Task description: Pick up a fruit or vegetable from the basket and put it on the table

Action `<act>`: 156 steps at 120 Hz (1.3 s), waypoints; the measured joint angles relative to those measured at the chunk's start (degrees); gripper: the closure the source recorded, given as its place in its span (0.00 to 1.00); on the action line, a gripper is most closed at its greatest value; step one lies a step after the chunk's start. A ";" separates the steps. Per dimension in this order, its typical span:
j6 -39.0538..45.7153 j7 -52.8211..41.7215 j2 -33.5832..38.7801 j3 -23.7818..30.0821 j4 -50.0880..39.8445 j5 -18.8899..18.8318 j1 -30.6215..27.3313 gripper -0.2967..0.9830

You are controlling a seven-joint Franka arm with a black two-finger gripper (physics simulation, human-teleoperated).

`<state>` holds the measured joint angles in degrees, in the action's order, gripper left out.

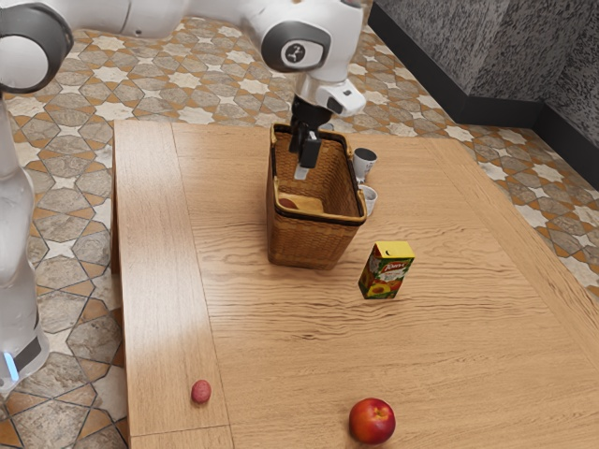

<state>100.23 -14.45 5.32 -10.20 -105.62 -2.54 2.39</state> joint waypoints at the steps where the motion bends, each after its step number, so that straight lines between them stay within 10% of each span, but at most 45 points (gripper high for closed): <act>1: 0.04 0.14 -0.04 0.00 -0.03 0.00 -0.04 0.23; 156: 13.16 9.20 -5.24 0.37 -8.53 -0.25 -0.77 0.23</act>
<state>113.39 -5.25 0.08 -9.83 -114.15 -2.79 1.62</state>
